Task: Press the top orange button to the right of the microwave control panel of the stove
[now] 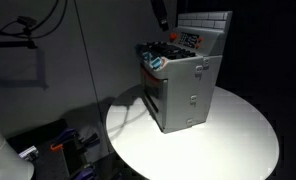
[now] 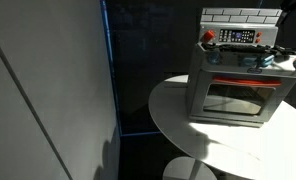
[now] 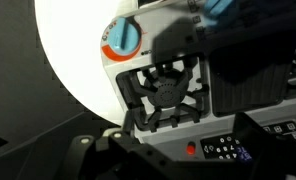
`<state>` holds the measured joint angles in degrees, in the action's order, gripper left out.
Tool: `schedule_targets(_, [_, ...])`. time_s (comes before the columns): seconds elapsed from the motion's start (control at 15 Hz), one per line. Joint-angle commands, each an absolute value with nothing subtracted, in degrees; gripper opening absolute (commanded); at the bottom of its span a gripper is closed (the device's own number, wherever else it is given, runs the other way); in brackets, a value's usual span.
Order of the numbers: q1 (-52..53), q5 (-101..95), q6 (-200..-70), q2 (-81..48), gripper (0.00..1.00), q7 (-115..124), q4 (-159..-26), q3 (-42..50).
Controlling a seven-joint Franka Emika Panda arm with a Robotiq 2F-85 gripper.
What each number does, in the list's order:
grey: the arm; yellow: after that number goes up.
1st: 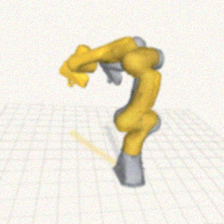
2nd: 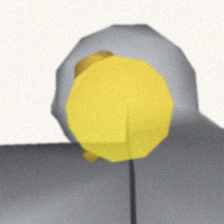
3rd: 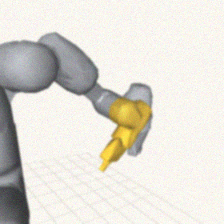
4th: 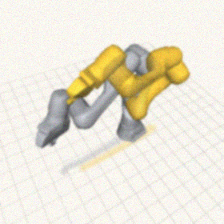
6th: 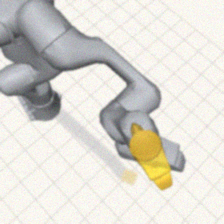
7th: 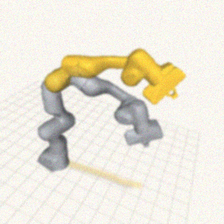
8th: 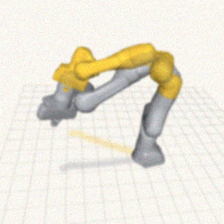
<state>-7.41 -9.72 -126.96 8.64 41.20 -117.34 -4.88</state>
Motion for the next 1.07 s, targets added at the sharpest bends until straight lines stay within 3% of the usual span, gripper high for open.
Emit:
schedule_targets(0.0, [-6.66, -12.55, -127.52, 3.17, 1.0, 44.8, -111.92, -3.37])
schedule_targets(1.0, [-2.52, -17.33, -132.04, -7.46, 1.0, 50.97, -102.57, 2.85])
